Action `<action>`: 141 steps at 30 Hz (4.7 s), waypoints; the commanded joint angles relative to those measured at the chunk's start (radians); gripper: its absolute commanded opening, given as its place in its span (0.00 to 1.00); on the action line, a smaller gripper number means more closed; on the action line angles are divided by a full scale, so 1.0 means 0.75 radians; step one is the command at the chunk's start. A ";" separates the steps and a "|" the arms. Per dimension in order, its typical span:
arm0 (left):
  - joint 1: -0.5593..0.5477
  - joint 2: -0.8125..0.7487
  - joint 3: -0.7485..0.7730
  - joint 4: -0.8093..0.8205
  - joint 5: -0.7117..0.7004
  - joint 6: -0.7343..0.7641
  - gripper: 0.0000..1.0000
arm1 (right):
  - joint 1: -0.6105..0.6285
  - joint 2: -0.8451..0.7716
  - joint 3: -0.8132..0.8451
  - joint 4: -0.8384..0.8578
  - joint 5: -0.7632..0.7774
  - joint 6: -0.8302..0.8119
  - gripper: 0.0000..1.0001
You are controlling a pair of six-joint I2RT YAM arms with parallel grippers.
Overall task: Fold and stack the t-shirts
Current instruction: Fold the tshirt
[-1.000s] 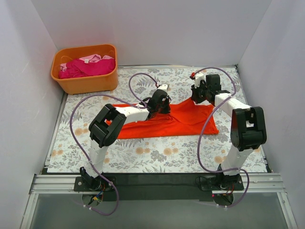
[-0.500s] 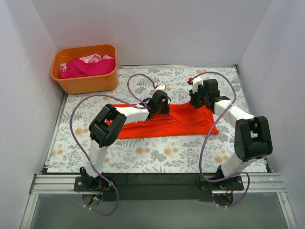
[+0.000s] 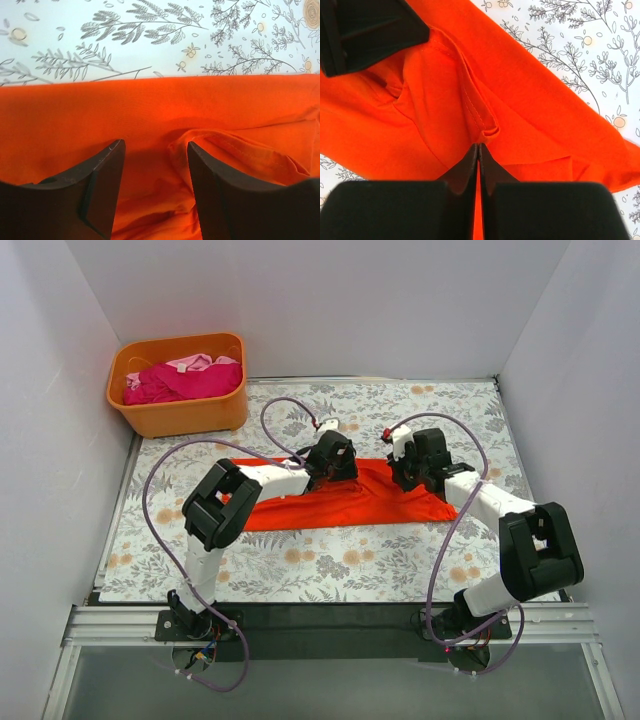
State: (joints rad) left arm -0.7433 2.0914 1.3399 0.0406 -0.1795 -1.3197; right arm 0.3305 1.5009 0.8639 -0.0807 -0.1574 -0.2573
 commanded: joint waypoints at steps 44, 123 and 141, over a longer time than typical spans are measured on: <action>0.101 -1.218 -0.878 -0.375 -0.264 -0.077 0.51 | 0.032 0.128 -0.023 0.216 -0.244 0.603 0.29; 0.739 -0.807 -0.766 -0.402 -0.020 -0.314 0.25 | -0.600 -0.152 -0.452 0.077 -0.042 0.910 0.42; 0.805 -1.017 -0.719 -0.437 0.151 -0.114 0.50 | -0.555 -0.293 -0.403 0.040 -0.040 0.932 0.43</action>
State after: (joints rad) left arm -0.1104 1.4120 0.7498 -0.2932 -0.1173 -1.5143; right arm -0.1184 1.3079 0.5385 -0.0284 -0.2142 0.4431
